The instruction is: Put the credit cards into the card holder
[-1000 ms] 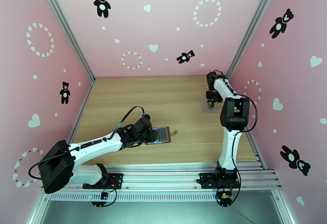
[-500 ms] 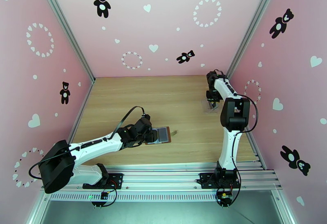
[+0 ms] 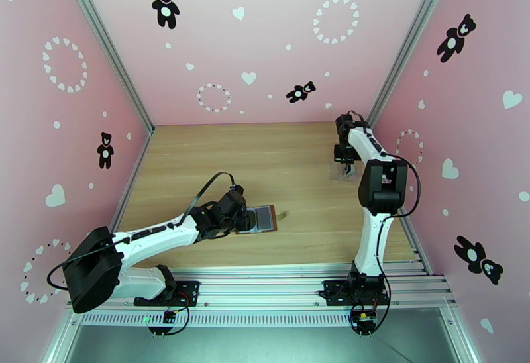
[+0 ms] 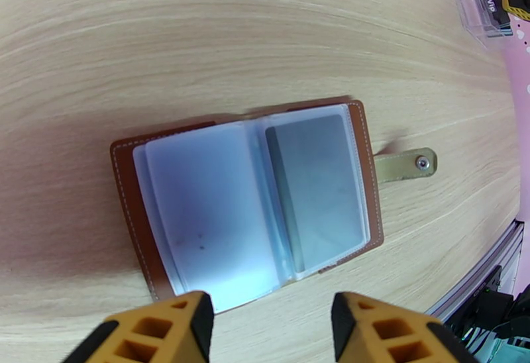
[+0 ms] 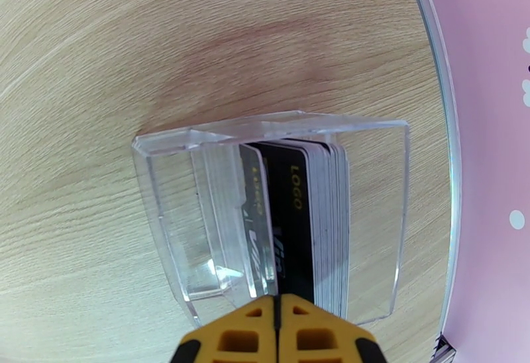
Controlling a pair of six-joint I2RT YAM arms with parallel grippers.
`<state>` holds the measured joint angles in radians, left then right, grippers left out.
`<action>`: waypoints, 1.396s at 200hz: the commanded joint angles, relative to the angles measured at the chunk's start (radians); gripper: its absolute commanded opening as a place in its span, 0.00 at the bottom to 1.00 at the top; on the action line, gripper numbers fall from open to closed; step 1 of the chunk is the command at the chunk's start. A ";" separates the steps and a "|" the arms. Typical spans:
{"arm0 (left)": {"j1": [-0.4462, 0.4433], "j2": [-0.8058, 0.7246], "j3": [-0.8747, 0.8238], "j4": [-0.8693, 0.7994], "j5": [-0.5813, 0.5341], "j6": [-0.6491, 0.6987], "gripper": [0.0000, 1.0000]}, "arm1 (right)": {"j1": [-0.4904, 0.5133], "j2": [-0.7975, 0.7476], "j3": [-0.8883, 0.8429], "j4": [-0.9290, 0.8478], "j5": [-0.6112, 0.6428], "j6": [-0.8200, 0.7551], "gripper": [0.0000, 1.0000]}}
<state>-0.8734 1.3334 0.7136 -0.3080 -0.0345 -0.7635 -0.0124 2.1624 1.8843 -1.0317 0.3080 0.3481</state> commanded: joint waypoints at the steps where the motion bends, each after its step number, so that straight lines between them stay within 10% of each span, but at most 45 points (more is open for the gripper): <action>1: -0.002 0.010 -0.017 0.021 0.004 -0.003 0.53 | 0.004 -0.043 -0.016 0.003 0.002 0.007 0.06; 279: -0.002 0.017 -0.017 0.021 0.008 -0.002 0.53 | 0.045 -0.046 -0.050 0.016 0.091 0.000 0.12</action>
<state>-0.8734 1.3399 0.7017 -0.2993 -0.0341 -0.7635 0.0261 2.1399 1.8339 -0.9981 0.3977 0.3553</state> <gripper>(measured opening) 0.527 0.113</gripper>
